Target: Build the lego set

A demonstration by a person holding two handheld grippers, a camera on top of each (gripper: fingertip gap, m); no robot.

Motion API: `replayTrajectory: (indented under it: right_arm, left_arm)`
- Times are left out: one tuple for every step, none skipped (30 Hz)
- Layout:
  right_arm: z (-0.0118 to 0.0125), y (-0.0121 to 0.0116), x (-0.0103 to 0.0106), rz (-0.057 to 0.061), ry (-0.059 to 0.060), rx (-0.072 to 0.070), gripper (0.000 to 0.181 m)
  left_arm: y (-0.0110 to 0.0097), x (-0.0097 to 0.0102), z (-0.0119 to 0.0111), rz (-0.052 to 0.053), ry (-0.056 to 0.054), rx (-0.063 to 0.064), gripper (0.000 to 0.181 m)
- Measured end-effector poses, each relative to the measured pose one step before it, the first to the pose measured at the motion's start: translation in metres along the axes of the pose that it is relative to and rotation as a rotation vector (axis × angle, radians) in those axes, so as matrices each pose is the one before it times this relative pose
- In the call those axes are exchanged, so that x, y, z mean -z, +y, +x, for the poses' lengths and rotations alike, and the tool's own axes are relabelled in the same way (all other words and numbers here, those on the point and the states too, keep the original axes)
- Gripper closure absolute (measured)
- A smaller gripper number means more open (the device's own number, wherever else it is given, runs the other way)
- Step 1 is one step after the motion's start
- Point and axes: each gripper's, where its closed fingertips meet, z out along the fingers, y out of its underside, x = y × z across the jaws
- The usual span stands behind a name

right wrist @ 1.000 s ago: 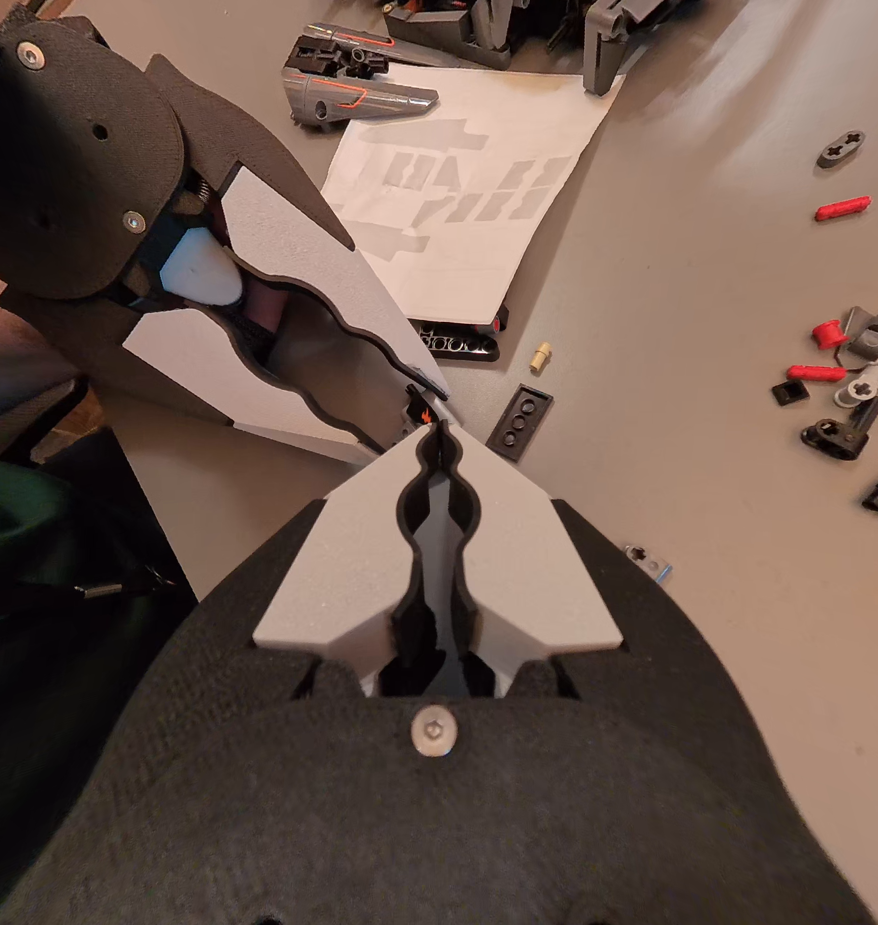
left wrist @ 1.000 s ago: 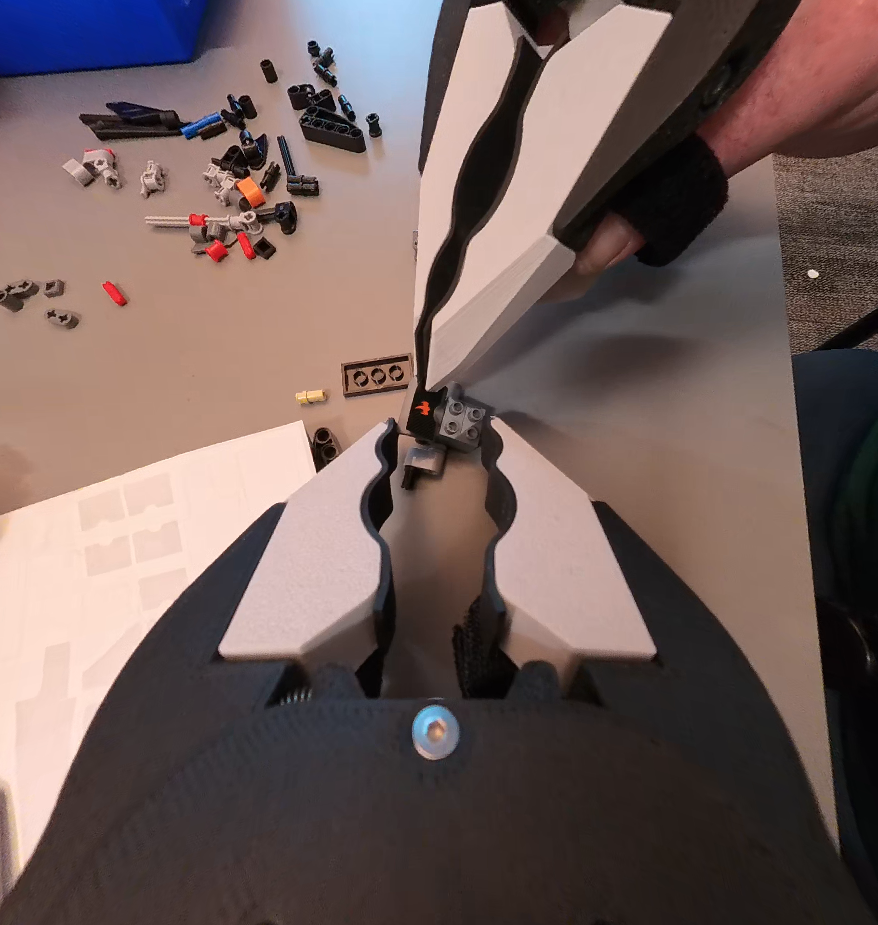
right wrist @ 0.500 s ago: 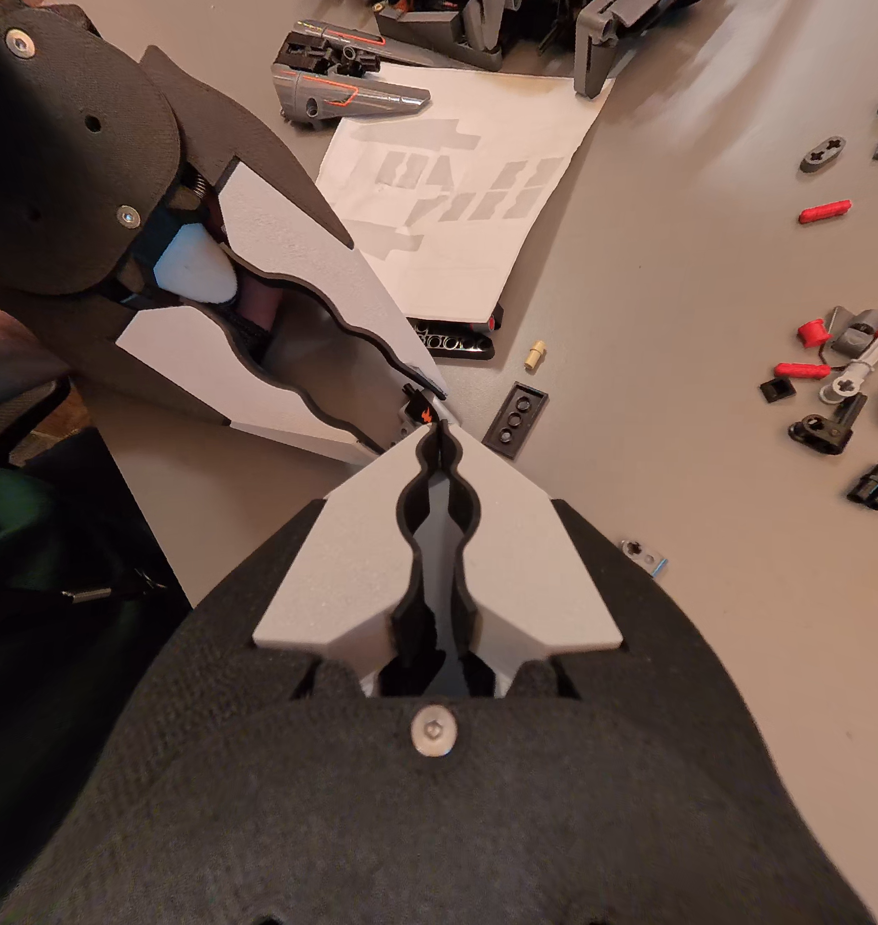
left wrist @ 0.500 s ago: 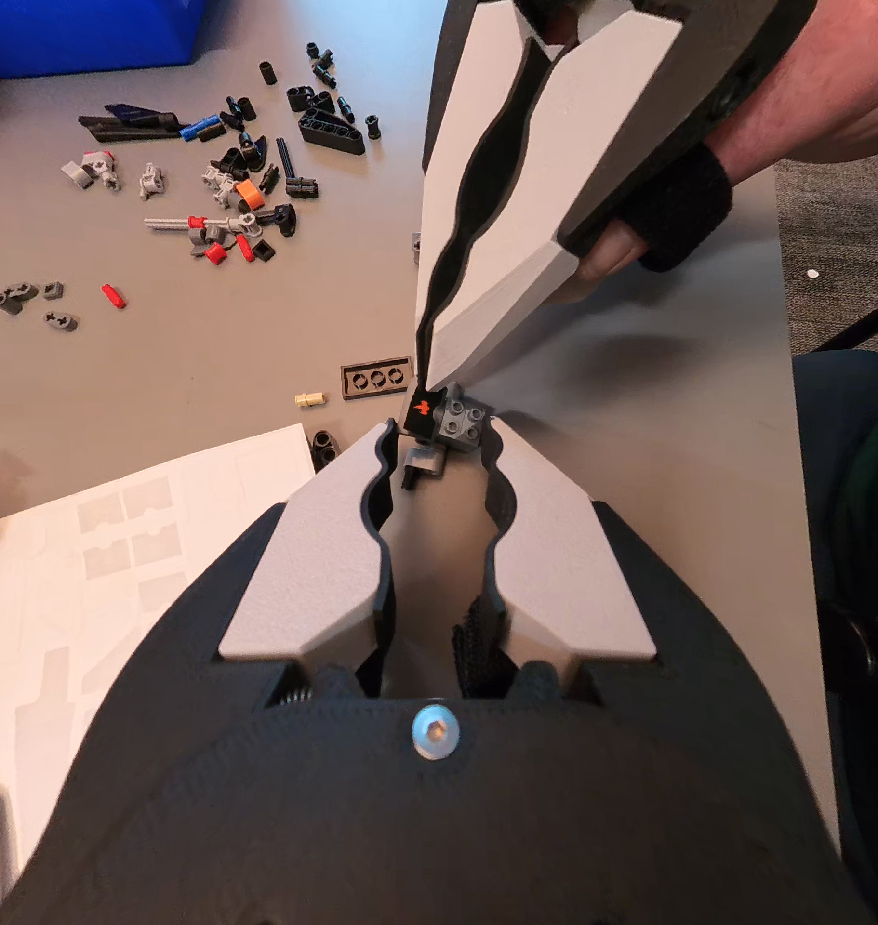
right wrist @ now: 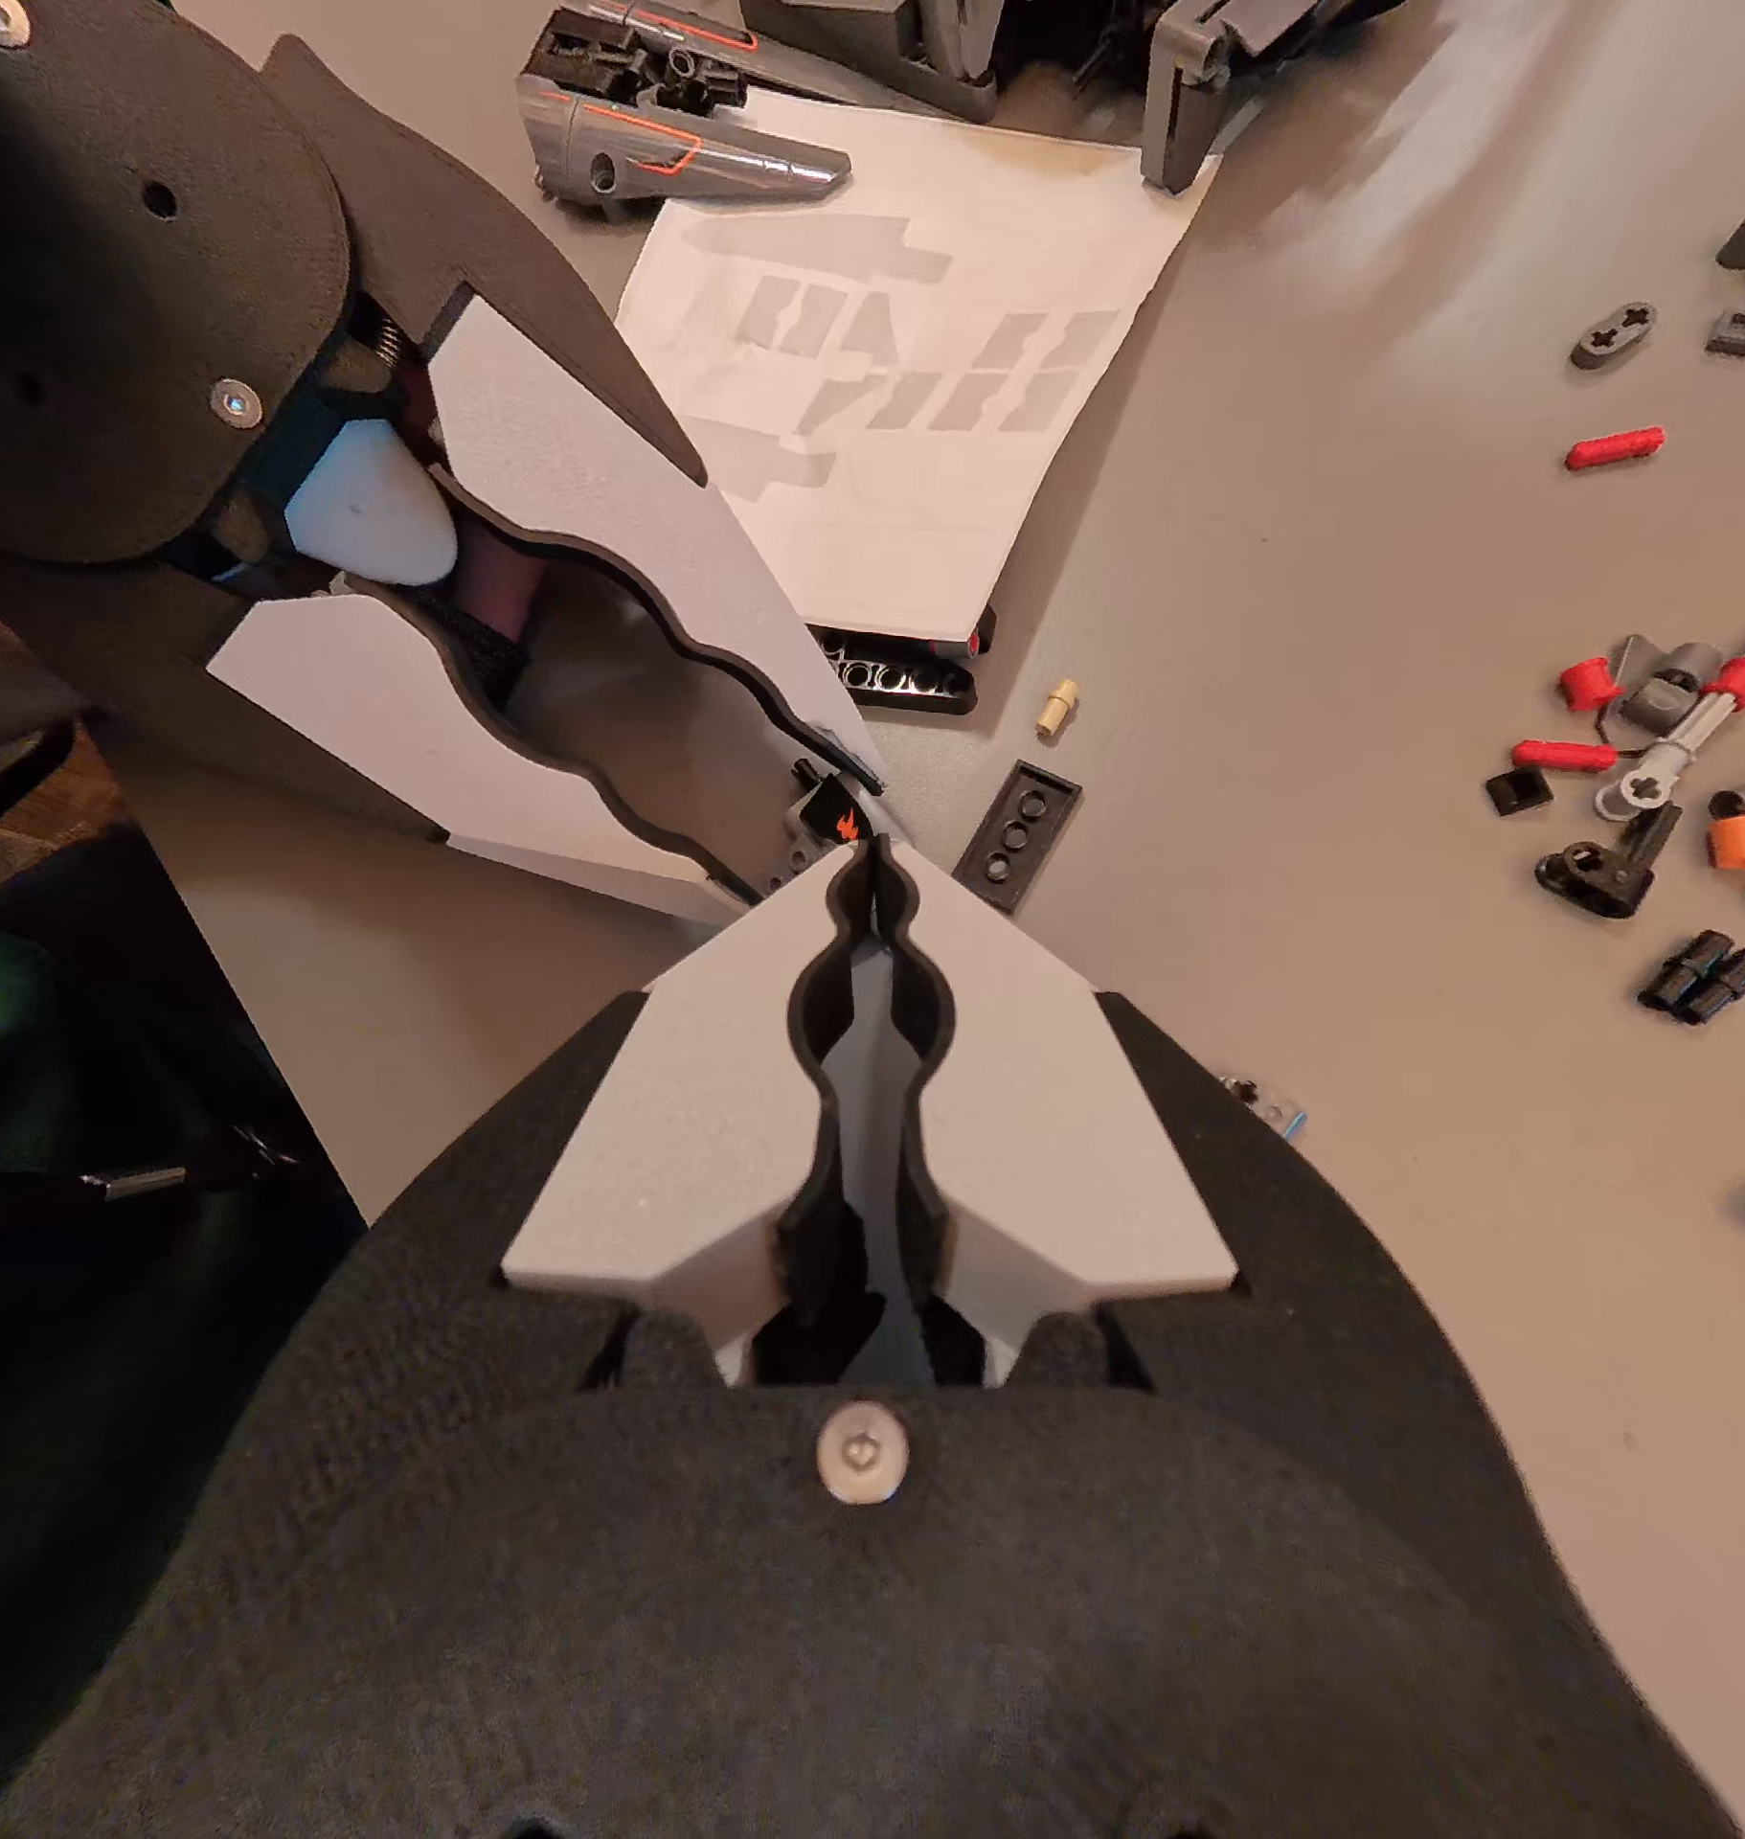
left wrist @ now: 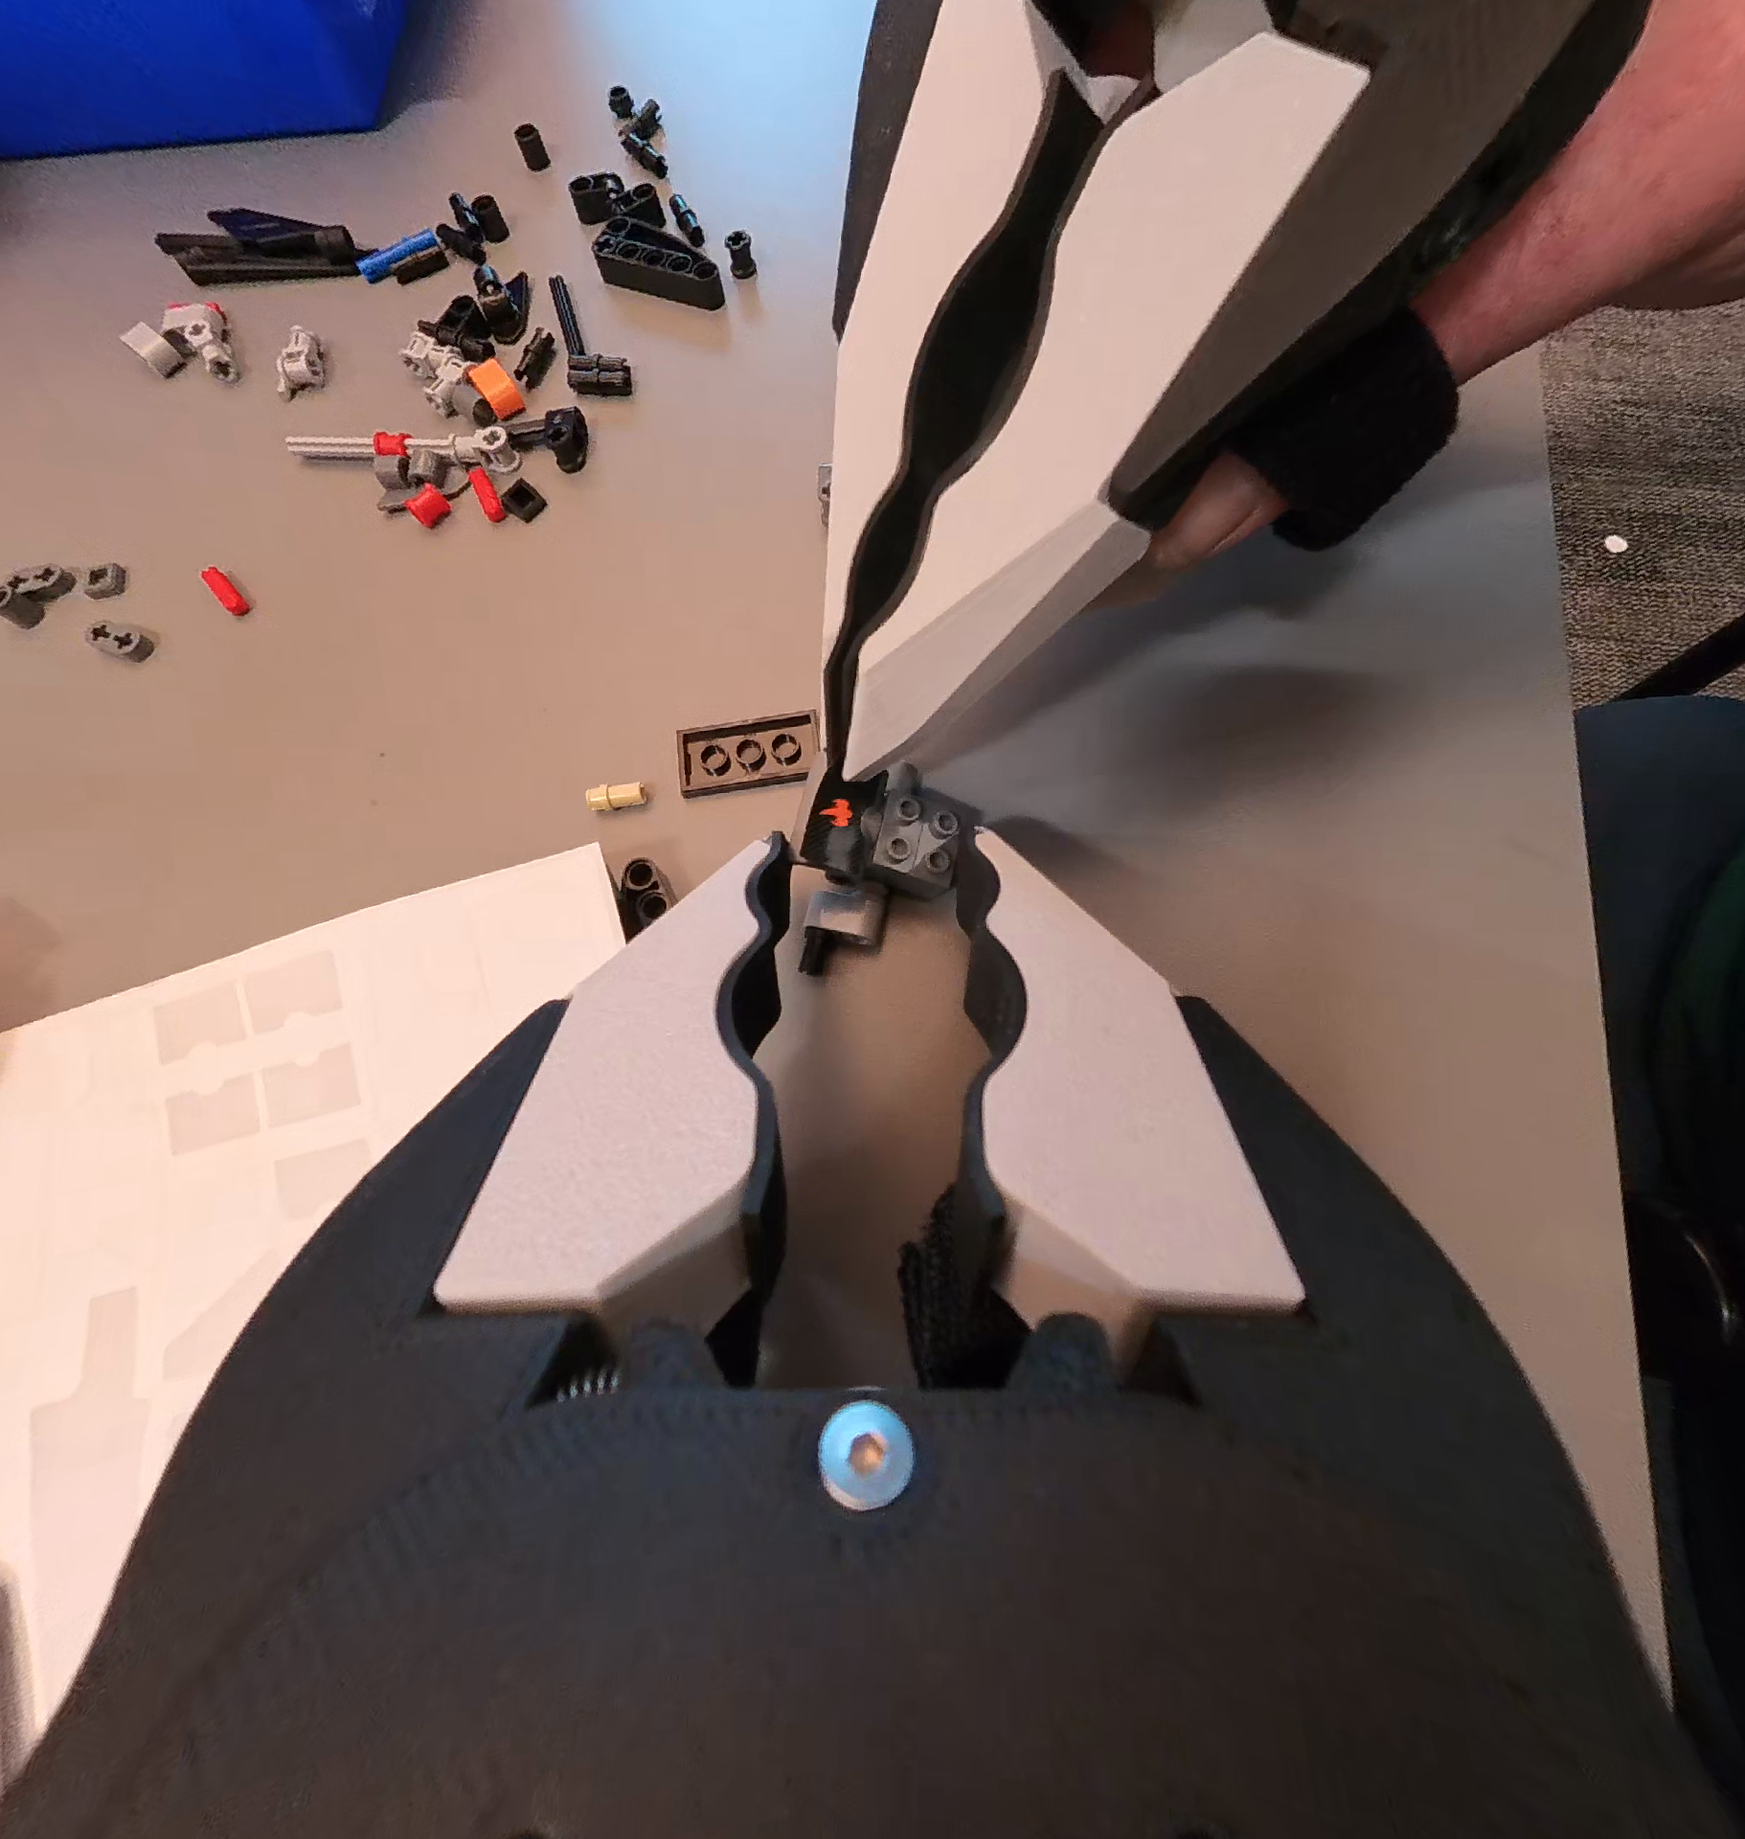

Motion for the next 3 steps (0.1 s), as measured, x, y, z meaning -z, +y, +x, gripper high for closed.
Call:
replayTrajectory:
  right_arm:
    - [0.00013, -0.00001, -0.00008, -0.0023, 0.0035, 0.0035, 0.181]
    - [0.00005, 0.00002, -0.00012, -0.0023, 0.0042, 0.0049, 0.181]
    - [0.00009, 0.00002, 0.00004, -0.0031, 0.0060, 0.0063, 0.181]
  left_arm:
    - [0.00000, 0.00001, 0.00003, 0.0000, -0.0003, -0.0003, 0.150]
    - [-0.00001, 0.00001, -0.00001, 0.0001, -0.0005, -0.0005, 0.150]
    - [0.00000, 0.00000, -0.00008, 0.0000, -0.0003, -0.0004, 0.150]
